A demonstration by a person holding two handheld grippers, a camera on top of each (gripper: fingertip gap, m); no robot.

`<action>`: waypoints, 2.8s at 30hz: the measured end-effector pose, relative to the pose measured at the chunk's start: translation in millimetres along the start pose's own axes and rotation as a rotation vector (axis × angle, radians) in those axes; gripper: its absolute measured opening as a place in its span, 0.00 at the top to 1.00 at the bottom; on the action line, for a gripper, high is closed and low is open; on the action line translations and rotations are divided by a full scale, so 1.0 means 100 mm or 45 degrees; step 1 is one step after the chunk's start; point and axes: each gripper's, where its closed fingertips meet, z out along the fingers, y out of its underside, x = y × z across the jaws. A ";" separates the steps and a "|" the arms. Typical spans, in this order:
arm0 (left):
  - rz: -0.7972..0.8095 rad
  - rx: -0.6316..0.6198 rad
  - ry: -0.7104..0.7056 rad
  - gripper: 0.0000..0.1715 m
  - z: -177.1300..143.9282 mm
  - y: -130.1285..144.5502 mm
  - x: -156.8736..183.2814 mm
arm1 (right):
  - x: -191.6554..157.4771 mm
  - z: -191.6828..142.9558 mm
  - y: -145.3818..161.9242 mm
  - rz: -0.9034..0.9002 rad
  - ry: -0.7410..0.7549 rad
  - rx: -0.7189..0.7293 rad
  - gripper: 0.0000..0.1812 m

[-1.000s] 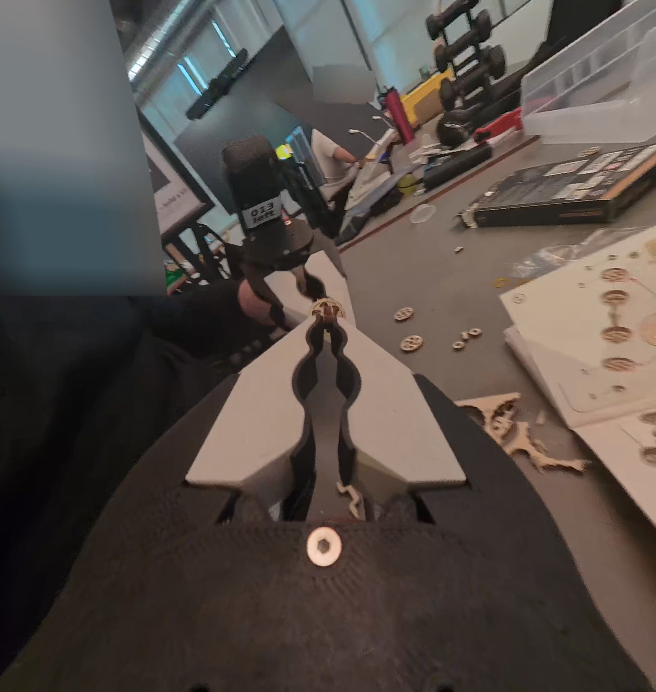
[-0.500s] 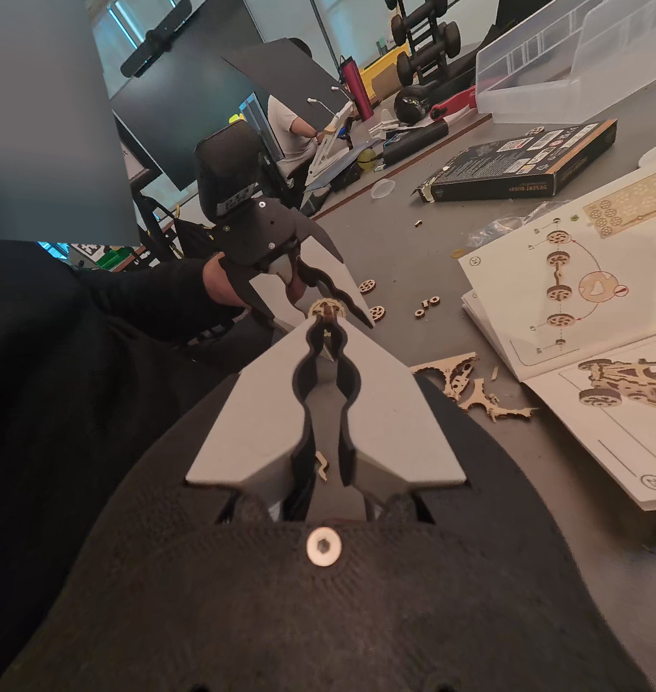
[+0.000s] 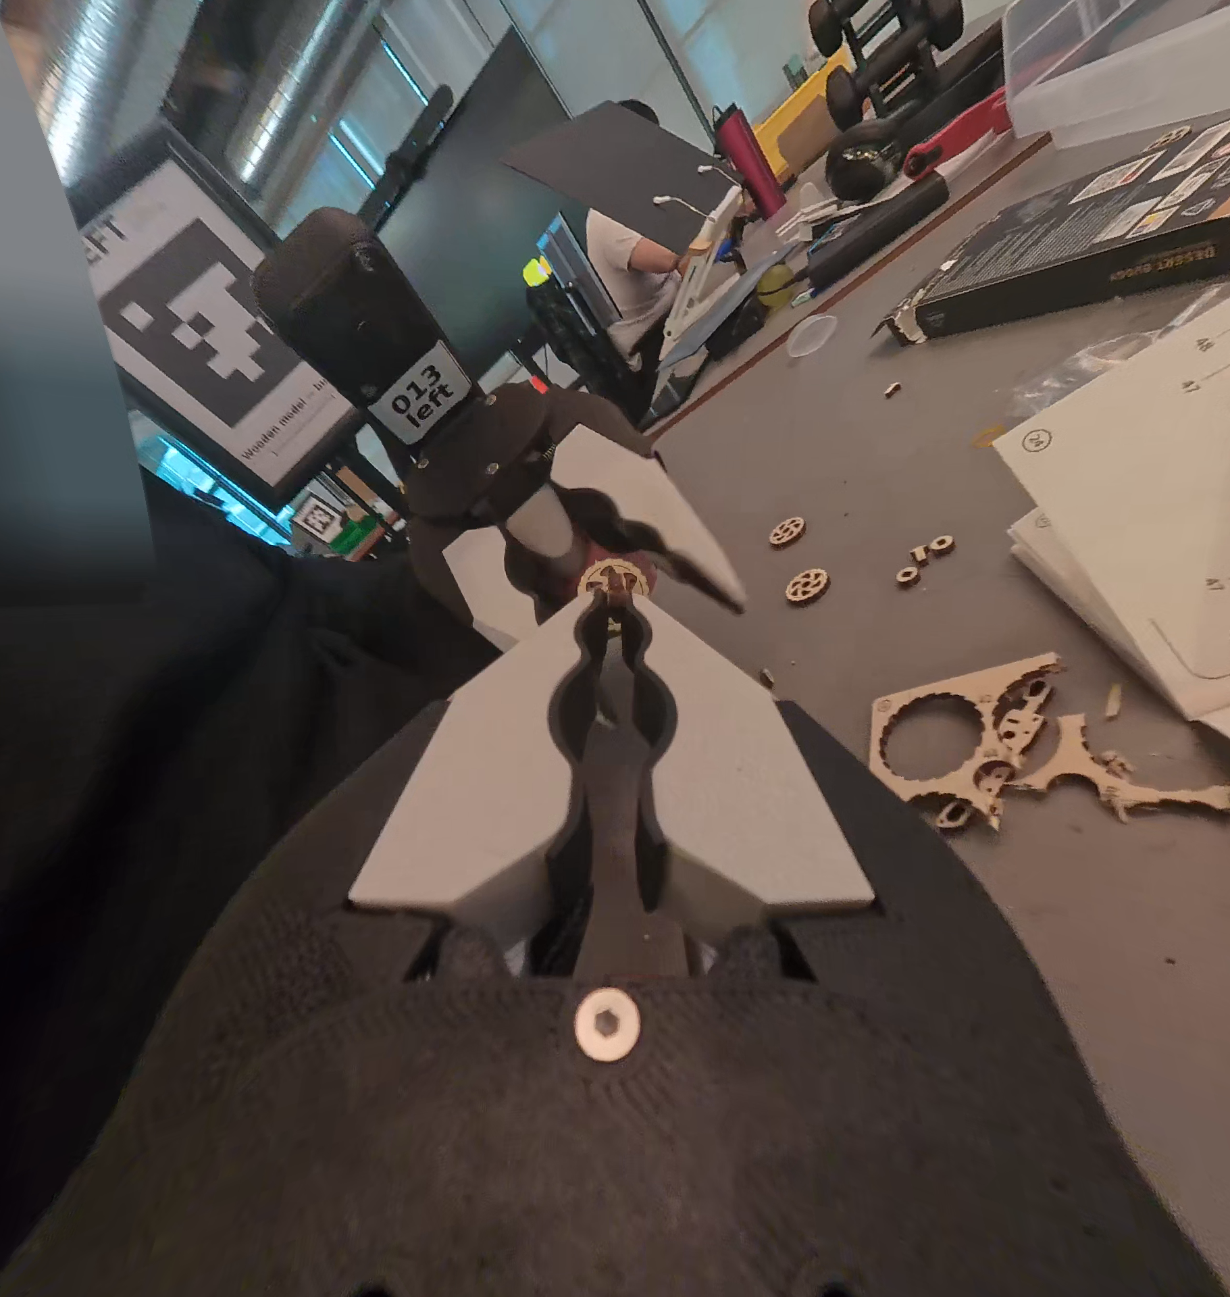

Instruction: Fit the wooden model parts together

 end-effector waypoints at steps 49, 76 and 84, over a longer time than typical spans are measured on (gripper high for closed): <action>0.153 -0.190 0.032 0.68 0.30 -0.05 0.12 | 0.06 -0.66 0.09 0.037 0.217 0.077 0.99; 0.051 -0.566 -0.039 0.65 0.05 0.66 -0.13 | 0.03 -1.32 -0.04 -0.058 0.344 0.269 0.99; -0.152 -0.389 -0.256 0.65 0.03 0.22 -0.89 | 0.08 -1.62 -0.05 -0.088 0.374 0.343 0.99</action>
